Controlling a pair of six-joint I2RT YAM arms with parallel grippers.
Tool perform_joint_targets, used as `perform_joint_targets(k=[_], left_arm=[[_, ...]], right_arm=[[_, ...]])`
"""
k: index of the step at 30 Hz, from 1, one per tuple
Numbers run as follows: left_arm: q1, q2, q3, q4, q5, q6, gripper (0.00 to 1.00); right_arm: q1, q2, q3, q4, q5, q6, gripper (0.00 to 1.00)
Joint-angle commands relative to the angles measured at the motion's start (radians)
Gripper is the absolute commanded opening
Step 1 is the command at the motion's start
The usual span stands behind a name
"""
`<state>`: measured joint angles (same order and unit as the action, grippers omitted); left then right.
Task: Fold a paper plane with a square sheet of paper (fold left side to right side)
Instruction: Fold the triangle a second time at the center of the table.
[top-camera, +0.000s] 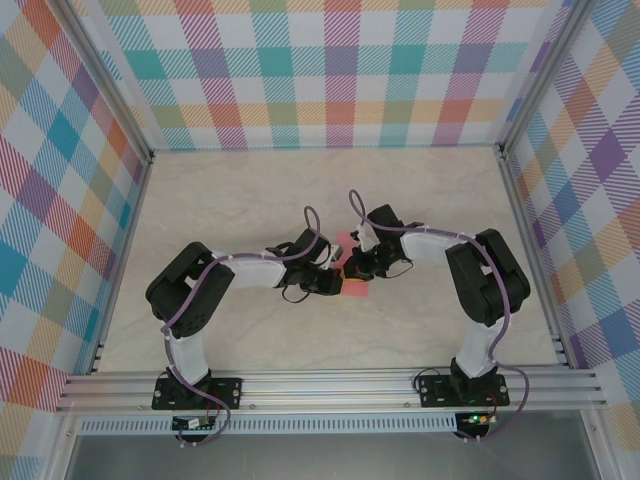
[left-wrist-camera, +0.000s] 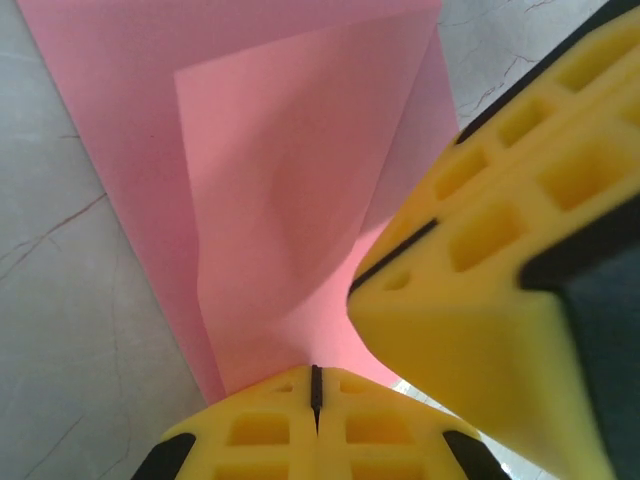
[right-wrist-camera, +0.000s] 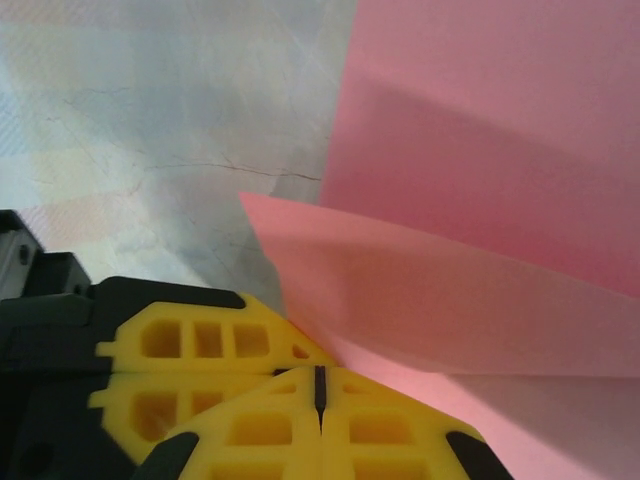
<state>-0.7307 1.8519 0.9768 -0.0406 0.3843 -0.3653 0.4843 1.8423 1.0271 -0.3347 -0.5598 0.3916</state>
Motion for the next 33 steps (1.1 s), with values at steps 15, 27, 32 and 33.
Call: perform_joint_targets(k=[15,27,32,33], left_arm=[[0.045,0.006,-0.064,-0.044,-0.026,0.002,0.00],[0.051,0.003,-0.081,-0.038,-0.014,0.005,0.00],[0.051,-0.003,-0.083,-0.033,-0.009,0.008,0.00],[0.051,-0.005,-0.083,-0.032,-0.005,0.008,0.00]], right_arm=[[-0.069,0.078,0.079,-0.118,0.135,-0.098,0.00],[-0.179,0.098,0.106,-0.163,0.152,-0.155,0.00],[-0.213,0.086,0.105,-0.164,0.135,-0.155,0.01],[-0.216,0.079,0.103,-0.161,0.133,-0.154,0.01]])
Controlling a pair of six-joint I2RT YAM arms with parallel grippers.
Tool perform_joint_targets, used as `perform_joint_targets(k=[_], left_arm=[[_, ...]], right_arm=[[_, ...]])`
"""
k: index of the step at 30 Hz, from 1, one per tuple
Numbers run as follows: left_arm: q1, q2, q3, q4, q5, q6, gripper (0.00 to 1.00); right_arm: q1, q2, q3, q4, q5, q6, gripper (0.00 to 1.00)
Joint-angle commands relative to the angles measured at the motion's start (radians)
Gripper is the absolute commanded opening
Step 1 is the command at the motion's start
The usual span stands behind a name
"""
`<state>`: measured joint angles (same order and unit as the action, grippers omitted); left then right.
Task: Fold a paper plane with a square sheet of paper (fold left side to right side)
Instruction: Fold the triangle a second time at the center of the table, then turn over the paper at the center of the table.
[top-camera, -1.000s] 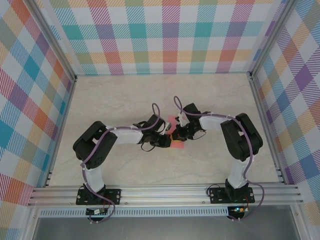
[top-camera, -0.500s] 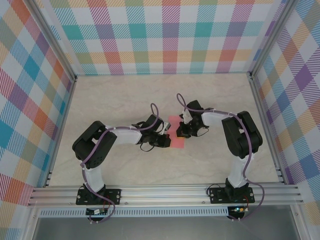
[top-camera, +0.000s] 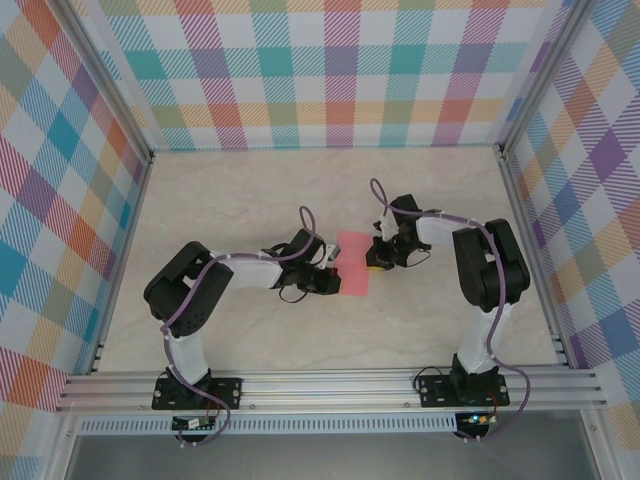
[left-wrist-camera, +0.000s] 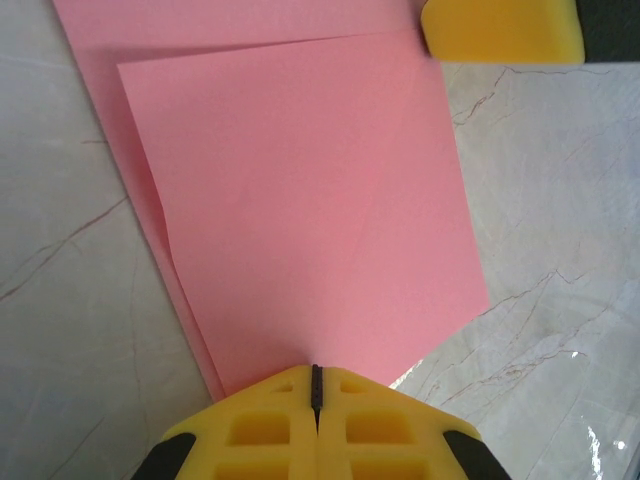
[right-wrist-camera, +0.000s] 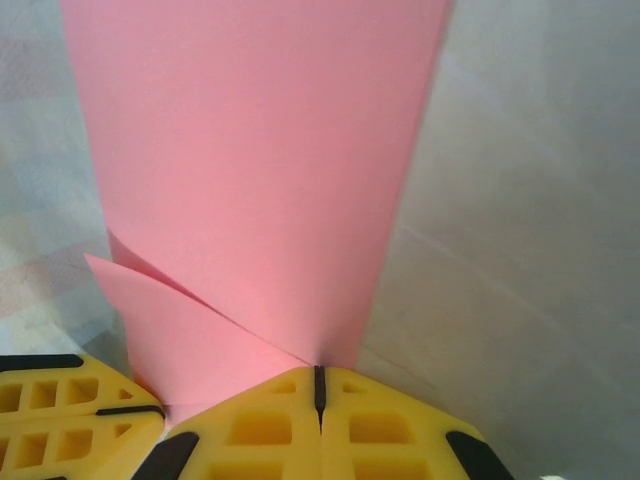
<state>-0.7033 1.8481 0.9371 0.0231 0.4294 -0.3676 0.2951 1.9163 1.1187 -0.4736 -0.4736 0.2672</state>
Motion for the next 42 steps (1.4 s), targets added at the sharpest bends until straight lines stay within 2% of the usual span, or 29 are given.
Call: perform_joint_targets(k=[1,4,6,11,15,19,24,28,32,35,37,42], left_arm=[[0.024,-0.007,-0.043,-0.092,-0.043,0.005,0.00],[0.024,-0.047,-0.046,-0.042,0.014,-0.019,0.10],[0.024,-0.085,-0.043,-0.018,0.045,-0.032,0.17],[0.046,-0.169,-0.039,-0.015,0.035,-0.043,0.38],[0.088,-0.170,-0.056,0.016,0.029,-0.058,0.46],[0.109,-0.098,-0.034,0.083,0.068,-0.070,0.48],[0.110,-0.004,0.024,0.115,0.086,-0.064,0.48],[0.111,0.056,0.066,0.120,0.087,-0.057,0.40],[0.121,0.067,0.079,0.141,0.083,-0.051,0.18],[0.128,0.054,0.066,0.166,0.075,-0.056,0.05],[0.130,0.043,0.053,0.179,0.066,-0.056,0.01],[0.135,-0.003,-0.001,0.228,0.051,-0.071,0.00]], right_arm=[[-0.030,-0.008,0.007,-0.015,0.042,-0.024,0.02],[-0.035,-0.079,-0.032,0.033,0.032,-0.001,0.12],[-0.039,-0.138,-0.067,0.061,0.035,0.018,0.23],[-0.043,-0.280,-0.180,0.140,0.013,0.078,0.50],[-0.043,-0.346,-0.279,0.243,-0.064,0.151,0.64],[-0.043,-0.374,-0.356,0.338,-0.143,0.221,0.71],[-0.041,-0.387,-0.397,0.373,-0.174,0.242,0.72],[-0.042,-0.392,-0.407,0.359,-0.184,0.236,0.72],[-0.042,-0.371,-0.398,0.348,-0.186,0.227,0.72],[-0.042,-0.343,-0.383,0.353,-0.212,0.220,0.72],[-0.042,-0.326,-0.375,0.364,-0.224,0.221,0.73],[-0.042,-0.295,-0.368,0.413,-0.254,0.244,0.73]])
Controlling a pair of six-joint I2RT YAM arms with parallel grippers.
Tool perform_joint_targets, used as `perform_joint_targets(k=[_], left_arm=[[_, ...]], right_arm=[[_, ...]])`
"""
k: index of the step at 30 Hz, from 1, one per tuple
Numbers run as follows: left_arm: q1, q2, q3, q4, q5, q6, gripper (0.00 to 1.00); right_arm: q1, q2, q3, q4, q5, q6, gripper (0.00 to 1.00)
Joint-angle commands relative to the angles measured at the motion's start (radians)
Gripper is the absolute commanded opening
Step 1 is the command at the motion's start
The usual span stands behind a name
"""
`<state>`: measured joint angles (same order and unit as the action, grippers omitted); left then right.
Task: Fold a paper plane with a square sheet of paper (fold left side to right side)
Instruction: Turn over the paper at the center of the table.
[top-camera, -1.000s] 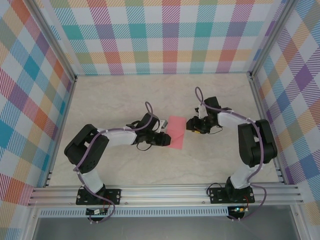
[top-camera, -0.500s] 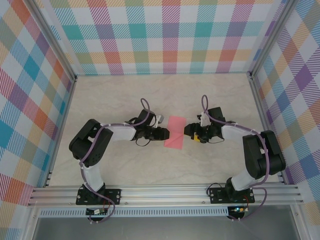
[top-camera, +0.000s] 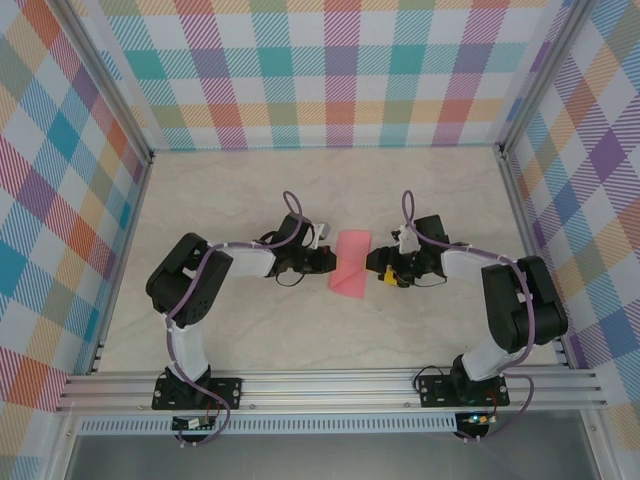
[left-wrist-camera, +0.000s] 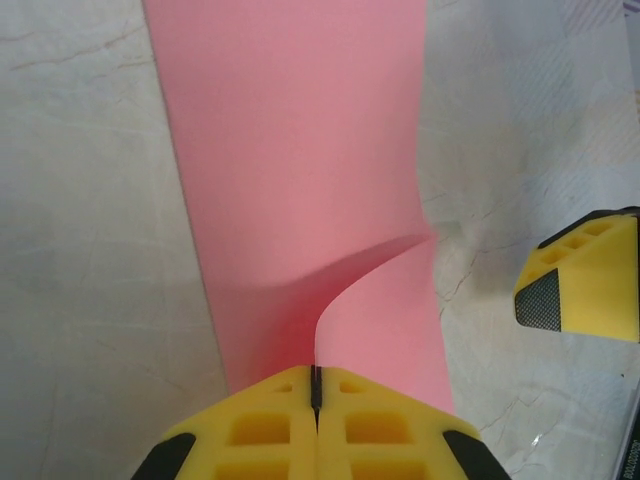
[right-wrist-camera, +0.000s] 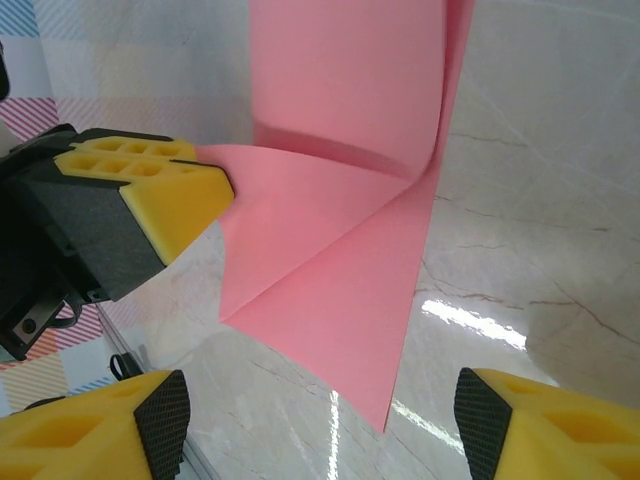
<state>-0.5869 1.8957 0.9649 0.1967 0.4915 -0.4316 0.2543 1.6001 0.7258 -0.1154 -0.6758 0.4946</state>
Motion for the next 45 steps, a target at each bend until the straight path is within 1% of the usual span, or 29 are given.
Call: perform_joint_targets(k=[1,4,7,12,15,18,20,21,22,23,24,26,28,29,30,31,35,36,38,40,42,45], left_arm=[[0.018,-0.054,-0.035,0.063,-0.009,-0.011,0.00],[0.018,-0.057,-0.051,0.084,-0.001,-0.022,0.00],[0.018,-0.061,-0.065,0.095,-0.001,-0.022,0.00],[0.018,-0.060,-0.074,0.105,0.001,-0.020,0.00],[0.018,-0.053,-0.066,0.107,0.004,-0.018,0.00],[0.018,-0.047,-0.056,0.109,0.010,-0.022,0.00],[0.018,-0.050,-0.060,0.115,0.011,-0.026,0.00],[0.018,-0.054,-0.063,0.116,0.008,-0.028,0.02],[0.019,-0.063,-0.067,0.116,0.007,-0.028,0.07],[0.020,-0.076,-0.072,0.113,-0.001,-0.029,0.14],[0.022,-0.091,-0.079,0.108,-0.006,-0.029,0.20],[0.031,-0.148,-0.102,0.099,-0.016,-0.033,0.32],[0.047,-0.216,-0.136,0.093,-0.029,-0.046,0.45],[0.058,-0.263,-0.155,0.086,-0.042,-0.063,0.51],[0.067,-0.311,-0.173,0.084,-0.050,-0.078,0.55],[0.077,-0.368,-0.197,0.083,-0.061,-0.095,0.62],[0.091,-0.597,-0.262,0.048,-0.121,-0.155,0.96],[0.093,-0.650,-0.270,0.041,-0.121,-0.172,1.00],[0.095,-0.730,-0.287,0.057,-0.094,-0.213,1.00],[0.095,-0.785,-0.299,0.114,-0.050,-0.265,1.00],[0.094,-0.816,-0.297,0.172,0.004,-0.313,1.00],[0.089,-0.824,-0.277,0.254,0.070,-0.365,1.00]], right_arm=[[0.001,0.029,0.022,0.074,-0.061,0.027,0.73],[0.012,0.063,0.015,0.145,-0.095,0.073,0.72],[0.034,0.091,0.026,0.180,-0.100,0.099,0.70],[0.062,0.145,0.078,0.185,-0.083,0.133,0.66],[0.072,0.176,0.115,0.168,-0.052,0.147,0.63],[0.074,0.209,0.138,0.177,-0.045,0.168,0.56],[0.076,0.231,0.159,0.179,-0.047,0.174,0.50],[0.077,0.238,0.164,0.184,-0.051,0.174,0.47],[0.079,0.243,0.171,0.189,-0.055,0.174,0.40],[0.079,0.244,0.176,0.194,-0.057,0.170,0.33],[0.079,0.240,0.179,0.193,-0.055,0.162,0.27],[0.077,0.217,0.190,0.179,-0.054,0.127,0.14],[0.073,0.173,0.186,0.172,-0.059,0.095,0.05],[0.068,0.139,0.176,0.178,-0.060,0.082,0.03],[0.062,0.106,0.165,0.186,-0.062,0.074,0.03],[0.055,0.061,0.150,0.193,-0.062,0.066,0.03],[0.036,-0.118,0.115,0.214,-0.091,0.049,0.04],[0.036,-0.157,0.116,0.211,-0.108,0.048,0.04],[0.036,-0.225,0.125,0.217,-0.151,0.067,0.04],[0.037,-0.284,0.130,0.235,-0.183,0.090,0.04],[0.039,-0.331,0.139,0.264,-0.203,0.124,0.05],[0.054,-0.374,0.181,0.295,-0.240,0.167,0.06]])
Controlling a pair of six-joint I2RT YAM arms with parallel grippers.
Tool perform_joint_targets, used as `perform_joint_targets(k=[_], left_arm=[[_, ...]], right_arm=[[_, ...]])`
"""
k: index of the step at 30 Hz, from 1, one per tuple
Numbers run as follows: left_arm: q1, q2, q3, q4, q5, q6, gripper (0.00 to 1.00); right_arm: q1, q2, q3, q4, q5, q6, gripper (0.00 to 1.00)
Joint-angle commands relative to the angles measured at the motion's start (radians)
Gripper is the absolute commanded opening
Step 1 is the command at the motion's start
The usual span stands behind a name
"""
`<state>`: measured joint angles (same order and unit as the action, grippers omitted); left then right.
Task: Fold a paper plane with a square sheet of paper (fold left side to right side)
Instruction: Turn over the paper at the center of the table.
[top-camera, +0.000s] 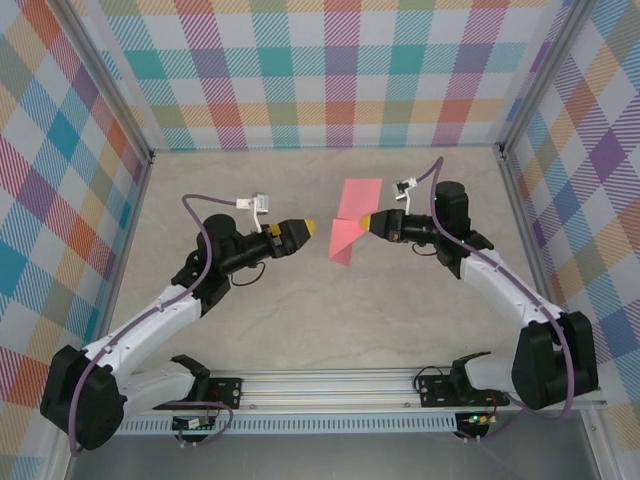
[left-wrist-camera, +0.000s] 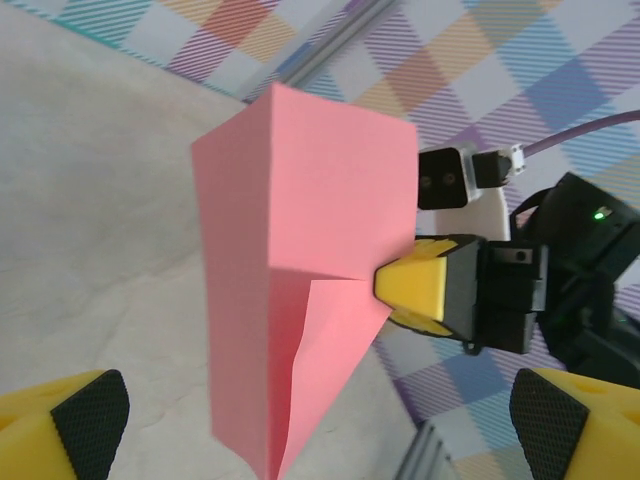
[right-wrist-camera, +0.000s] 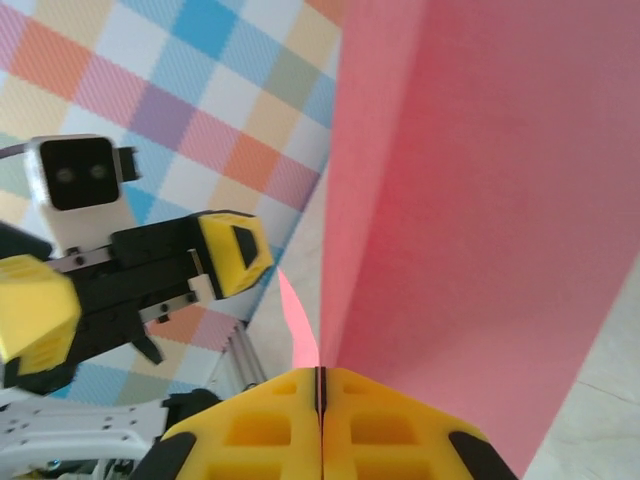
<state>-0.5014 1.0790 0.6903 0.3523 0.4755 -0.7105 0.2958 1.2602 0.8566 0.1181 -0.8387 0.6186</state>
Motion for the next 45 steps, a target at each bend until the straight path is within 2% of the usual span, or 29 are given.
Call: perform_joint_targets(k=[1,9,12,17,22,25,31,34,37,39,42,45], left_arm=[[-0.003,-0.007,0.006,0.119,0.102,-0.096,1.00],[-0.048,0.004,0.034,0.164,0.126,-0.107,0.99],[-0.065,0.006,0.037,0.216,0.138,-0.123,0.94],[-0.091,-0.028,0.024,0.259,0.081,-0.135,0.77],[-0.101,-0.053,0.018,0.290,0.069,-0.149,0.51],[-0.103,-0.074,0.013,0.254,0.054,-0.119,0.39],[-0.104,-0.095,0.012,0.191,0.026,-0.083,0.17],[-0.107,-0.095,0.024,0.121,0.010,-0.047,0.12],[-0.123,-0.095,0.059,-0.055,-0.059,0.052,0.08],[-0.148,-0.091,0.094,-0.206,-0.145,0.145,0.05],[-0.208,-0.063,0.152,-0.424,-0.343,0.275,0.00],[-0.312,0.000,0.227,-0.616,-0.622,0.370,0.00]], right_arm=[[0.023,-0.041,0.073,0.060,-0.084,0.055,0.06],[0.088,-0.059,0.171,0.123,-0.116,0.170,0.07],[0.125,-0.044,0.193,0.132,-0.113,0.184,0.07],[0.152,-0.023,0.207,0.143,-0.097,0.203,0.08],[0.155,-0.014,0.204,0.153,-0.091,0.221,0.08],[0.154,-0.017,0.202,0.125,-0.075,0.210,0.09],[0.154,-0.028,0.209,0.053,-0.052,0.168,0.20],[0.153,-0.039,0.221,-0.034,-0.023,0.110,0.29],[0.152,-0.065,0.256,-0.229,0.069,-0.020,0.46],[0.153,-0.084,0.294,-0.421,0.202,-0.122,0.60],[0.143,-0.116,0.331,-0.669,0.493,-0.235,0.75],[0.133,-0.157,0.322,-0.808,0.758,-0.282,0.89]])
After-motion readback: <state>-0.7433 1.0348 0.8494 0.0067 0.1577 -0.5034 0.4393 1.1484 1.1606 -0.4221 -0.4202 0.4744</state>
